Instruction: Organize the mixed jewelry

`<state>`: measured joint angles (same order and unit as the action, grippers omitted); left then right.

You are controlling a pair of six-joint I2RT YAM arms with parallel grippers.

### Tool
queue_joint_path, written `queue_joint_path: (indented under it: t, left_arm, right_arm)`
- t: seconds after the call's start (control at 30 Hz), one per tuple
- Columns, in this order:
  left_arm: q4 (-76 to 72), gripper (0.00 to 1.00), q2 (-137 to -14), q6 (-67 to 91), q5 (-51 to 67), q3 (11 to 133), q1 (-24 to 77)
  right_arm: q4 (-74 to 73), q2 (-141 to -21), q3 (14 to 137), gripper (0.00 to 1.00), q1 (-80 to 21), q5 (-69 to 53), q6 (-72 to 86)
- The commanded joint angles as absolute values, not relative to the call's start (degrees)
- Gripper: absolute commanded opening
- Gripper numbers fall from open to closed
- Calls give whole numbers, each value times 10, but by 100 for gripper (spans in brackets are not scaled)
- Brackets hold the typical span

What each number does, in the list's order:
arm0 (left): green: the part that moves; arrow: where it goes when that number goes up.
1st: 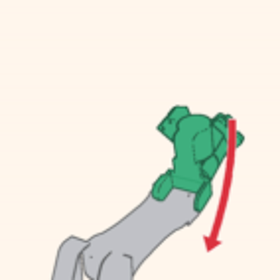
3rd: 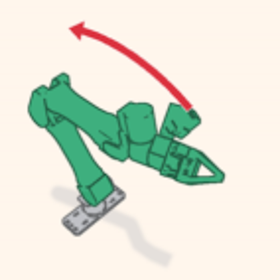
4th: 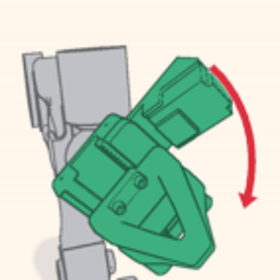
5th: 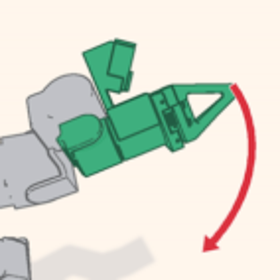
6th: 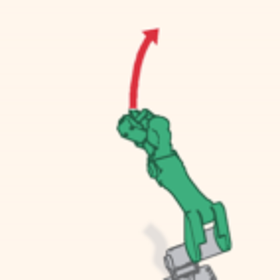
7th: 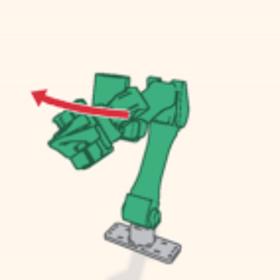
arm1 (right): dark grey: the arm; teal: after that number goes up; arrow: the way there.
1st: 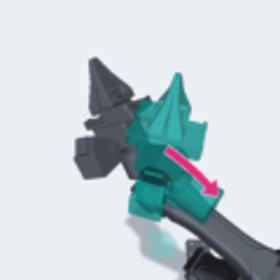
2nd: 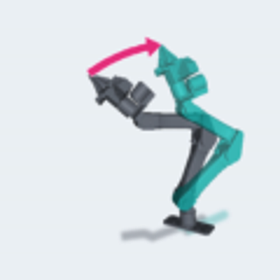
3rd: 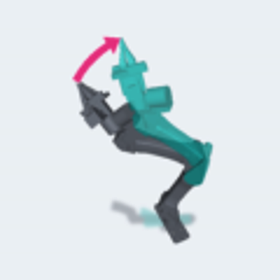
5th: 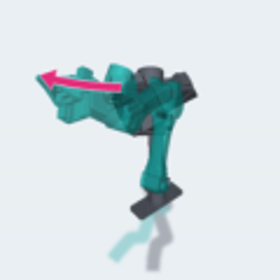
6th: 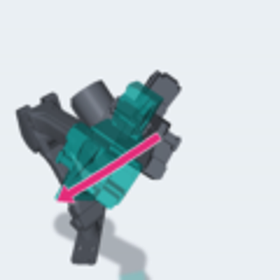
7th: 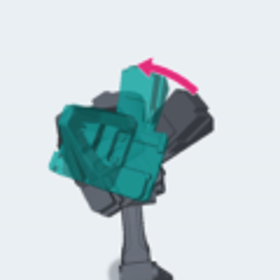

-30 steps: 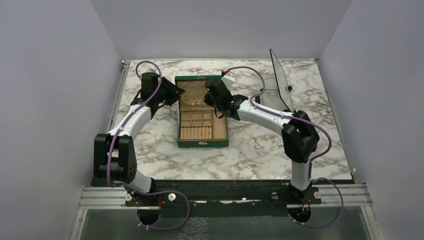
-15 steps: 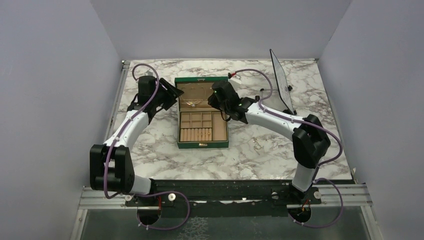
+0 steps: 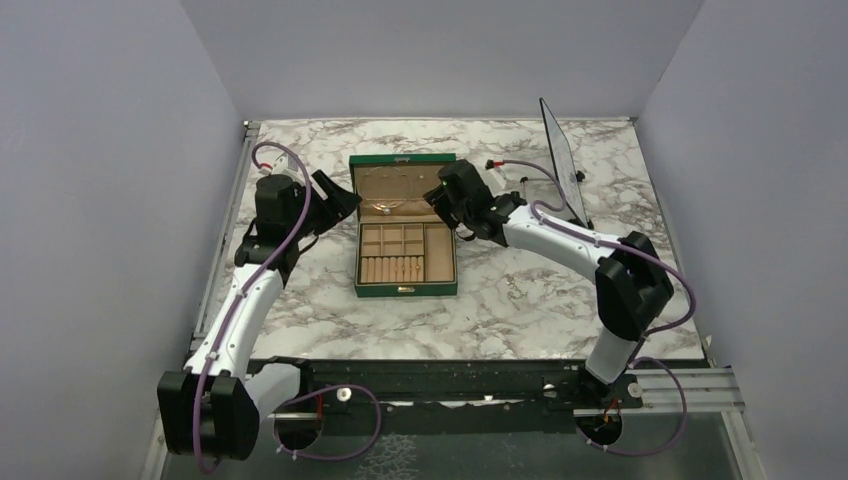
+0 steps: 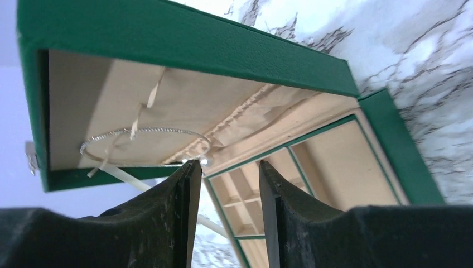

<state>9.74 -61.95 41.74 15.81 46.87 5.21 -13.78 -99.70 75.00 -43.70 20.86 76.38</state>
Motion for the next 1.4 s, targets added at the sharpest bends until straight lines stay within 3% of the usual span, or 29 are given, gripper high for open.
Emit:
queue_joint_path:
  t: [0.0, 0.4, 0.87, 1.2, 1.37]
  left_arm:
    - [121, 70, -595, 364, 183, 472, 49]
    - [133, 70, -612, 342, 172, 488, 49]
    - [129, 70, -626, 330, 188, 491, 49]
    - [82, 70, -652, 362, 212, 464, 62]
    - [61, 70, -677, 374, 193, 466, 86]
  right_arm:
    - [-160, -1031, 784, 48, -435, 196, 898]
    - [-187, -1132, 851, 45, -435, 183, 1045]
    - [-151, -1145, 849, 45, -435, 176, 1085]
    - [-221, -1179, 878, 40, -435, 142, 1112]
    - [-215, -1172, 849, 29, -435, 135, 1112]
